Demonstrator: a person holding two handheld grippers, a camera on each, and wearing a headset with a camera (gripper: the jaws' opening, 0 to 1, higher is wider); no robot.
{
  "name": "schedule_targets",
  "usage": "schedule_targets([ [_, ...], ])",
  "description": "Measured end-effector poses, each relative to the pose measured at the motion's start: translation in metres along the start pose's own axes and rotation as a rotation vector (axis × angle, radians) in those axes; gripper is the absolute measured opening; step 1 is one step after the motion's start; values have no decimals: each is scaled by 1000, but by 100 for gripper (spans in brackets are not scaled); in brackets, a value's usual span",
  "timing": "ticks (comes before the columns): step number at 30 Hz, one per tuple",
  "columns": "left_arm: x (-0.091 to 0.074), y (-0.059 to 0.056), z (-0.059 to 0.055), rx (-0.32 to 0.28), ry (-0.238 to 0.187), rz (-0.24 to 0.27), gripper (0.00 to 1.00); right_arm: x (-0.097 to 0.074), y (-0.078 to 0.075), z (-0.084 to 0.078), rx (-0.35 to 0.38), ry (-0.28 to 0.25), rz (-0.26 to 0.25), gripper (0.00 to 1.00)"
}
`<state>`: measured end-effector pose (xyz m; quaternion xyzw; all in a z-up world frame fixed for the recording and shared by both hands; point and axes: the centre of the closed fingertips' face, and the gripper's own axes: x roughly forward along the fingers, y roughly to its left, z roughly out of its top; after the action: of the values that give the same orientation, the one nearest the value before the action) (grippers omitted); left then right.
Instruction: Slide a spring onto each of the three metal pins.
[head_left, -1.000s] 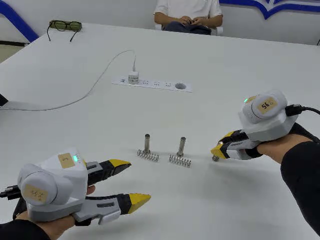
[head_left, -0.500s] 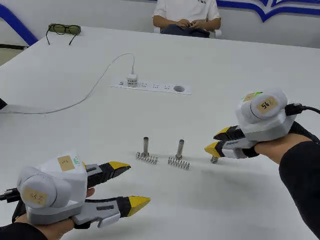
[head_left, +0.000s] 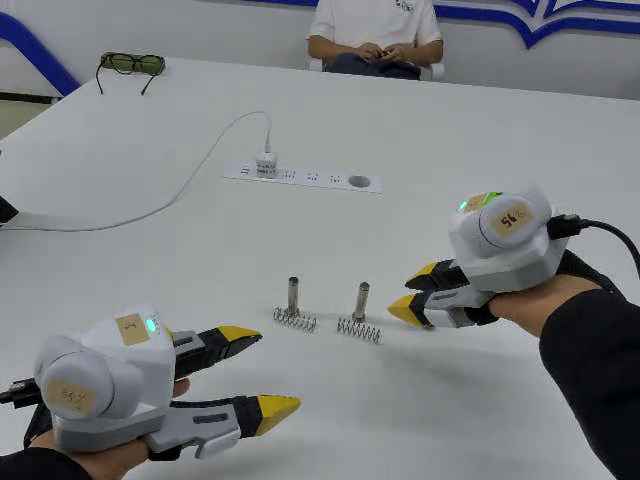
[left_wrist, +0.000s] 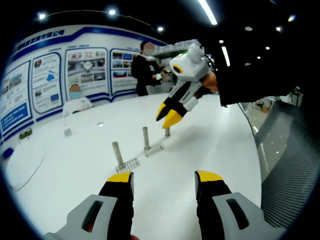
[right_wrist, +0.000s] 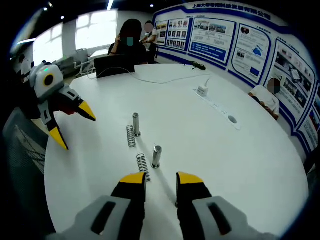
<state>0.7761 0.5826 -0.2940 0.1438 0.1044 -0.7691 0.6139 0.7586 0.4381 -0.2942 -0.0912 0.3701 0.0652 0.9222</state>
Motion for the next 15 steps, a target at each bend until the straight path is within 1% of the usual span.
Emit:
schedule_targets([
  [8, 1, 1, -1, -2, 1, 1, 50, 12, 13, -3, -18, 16, 38, 24],
  [15, 1, 1, -2, -5, 3, 0, 50, 24, 22, -11, -34, 43, 65, 23],
])
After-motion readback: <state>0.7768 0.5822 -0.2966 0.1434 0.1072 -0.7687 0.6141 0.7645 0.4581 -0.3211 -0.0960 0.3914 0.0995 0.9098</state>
